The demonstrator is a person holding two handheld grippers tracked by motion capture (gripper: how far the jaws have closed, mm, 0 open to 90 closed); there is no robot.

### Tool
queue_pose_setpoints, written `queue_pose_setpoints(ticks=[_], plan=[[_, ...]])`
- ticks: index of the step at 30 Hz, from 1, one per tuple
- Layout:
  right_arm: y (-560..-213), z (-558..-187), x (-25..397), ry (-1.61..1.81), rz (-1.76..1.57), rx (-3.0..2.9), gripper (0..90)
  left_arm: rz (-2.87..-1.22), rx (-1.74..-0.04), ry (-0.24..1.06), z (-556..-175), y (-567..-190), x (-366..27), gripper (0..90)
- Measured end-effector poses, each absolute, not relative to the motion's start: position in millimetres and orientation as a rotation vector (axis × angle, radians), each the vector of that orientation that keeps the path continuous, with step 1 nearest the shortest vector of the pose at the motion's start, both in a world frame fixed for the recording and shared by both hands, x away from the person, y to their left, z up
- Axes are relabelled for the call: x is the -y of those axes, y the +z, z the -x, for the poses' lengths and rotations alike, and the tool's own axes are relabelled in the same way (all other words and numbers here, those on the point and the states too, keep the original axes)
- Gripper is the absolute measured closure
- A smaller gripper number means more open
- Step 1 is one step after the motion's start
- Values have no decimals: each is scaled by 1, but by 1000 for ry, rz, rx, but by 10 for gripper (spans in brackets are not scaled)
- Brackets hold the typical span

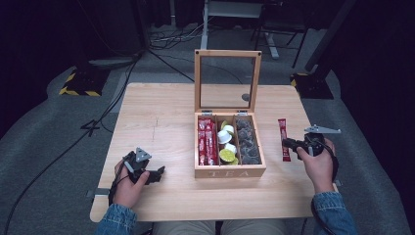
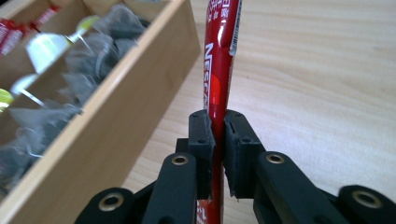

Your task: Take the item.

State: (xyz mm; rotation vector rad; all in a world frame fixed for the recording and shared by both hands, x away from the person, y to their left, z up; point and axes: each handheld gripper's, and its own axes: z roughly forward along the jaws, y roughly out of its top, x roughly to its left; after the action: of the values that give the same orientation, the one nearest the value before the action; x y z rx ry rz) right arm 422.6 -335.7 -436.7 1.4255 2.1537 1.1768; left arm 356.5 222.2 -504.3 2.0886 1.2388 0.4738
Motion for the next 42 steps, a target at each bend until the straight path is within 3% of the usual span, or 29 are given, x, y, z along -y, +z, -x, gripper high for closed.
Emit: queue_pose_setpoints(ticks=[26,27,34,38,42], plan=[[-470,-429,340,964,-1631,-2163,816,-2089,-1239,472,-357,-504,-222,149],[-471,-429,340,953,-1631,-2164,806,-2090,-1238,471,-357,-504,-222,149],[-467,-430,346,965,-1487,-2096,508,-2100,-1232,467,-358,-504,-223,135],[-462,-428,350,1024,-1433,-2063,418,-2104,-1224,460,-360,-504,-224,118],[-456,-425,353,1063,-1415,-2043,403,-2108,-1223,458,-362,-504,-224,103]])
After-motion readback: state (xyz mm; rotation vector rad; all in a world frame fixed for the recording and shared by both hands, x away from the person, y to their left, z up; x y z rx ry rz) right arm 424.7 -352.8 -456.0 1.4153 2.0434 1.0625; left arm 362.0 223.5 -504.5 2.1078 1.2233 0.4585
